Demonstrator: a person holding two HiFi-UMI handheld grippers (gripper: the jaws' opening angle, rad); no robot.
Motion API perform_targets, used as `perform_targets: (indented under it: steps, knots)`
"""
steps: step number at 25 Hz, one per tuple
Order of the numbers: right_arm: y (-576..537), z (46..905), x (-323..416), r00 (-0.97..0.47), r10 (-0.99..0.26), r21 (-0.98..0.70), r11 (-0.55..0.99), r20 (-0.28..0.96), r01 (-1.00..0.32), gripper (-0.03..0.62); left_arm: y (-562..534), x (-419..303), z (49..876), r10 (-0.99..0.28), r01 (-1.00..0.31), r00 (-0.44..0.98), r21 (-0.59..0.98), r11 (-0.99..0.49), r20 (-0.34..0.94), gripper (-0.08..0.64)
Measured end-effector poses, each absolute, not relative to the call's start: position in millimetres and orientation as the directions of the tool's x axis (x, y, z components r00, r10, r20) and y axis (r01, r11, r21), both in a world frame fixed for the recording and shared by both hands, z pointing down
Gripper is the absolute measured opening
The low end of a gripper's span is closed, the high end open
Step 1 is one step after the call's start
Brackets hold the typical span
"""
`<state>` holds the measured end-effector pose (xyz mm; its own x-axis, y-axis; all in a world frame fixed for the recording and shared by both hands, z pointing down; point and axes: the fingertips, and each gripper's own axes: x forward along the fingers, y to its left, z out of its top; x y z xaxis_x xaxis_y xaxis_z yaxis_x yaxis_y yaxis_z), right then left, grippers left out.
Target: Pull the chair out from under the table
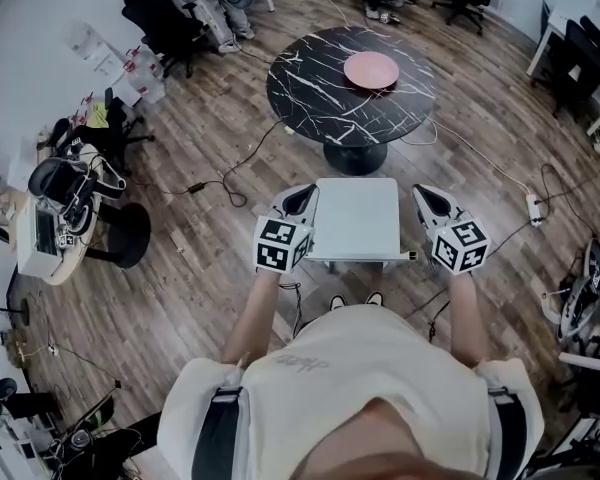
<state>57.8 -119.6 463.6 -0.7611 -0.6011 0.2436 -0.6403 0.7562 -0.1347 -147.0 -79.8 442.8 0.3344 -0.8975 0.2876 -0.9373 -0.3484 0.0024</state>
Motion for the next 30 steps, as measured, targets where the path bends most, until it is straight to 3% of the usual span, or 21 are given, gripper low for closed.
perform_targets:
  steps: [17, 30]
  knots:
    - [-123.8, 395.7, 42.9, -0.755, -0.642, 0.039, 0.764, 0.135, -0.644, 0.005, -94.2, -151.0, 378.9, -0.947, -0.949, 0.301, -0.061, -0.309, 0.110, 0.017]
    - [-115.7, 424.4, 53.4, -0.742, -0.648, -0.006, 0.753, 0.170, -0.658, 0.005, -87.5, -156.3, 398.9, -0.941, -0.950, 0.307, -0.005, -0.311, 0.141, 0.017]
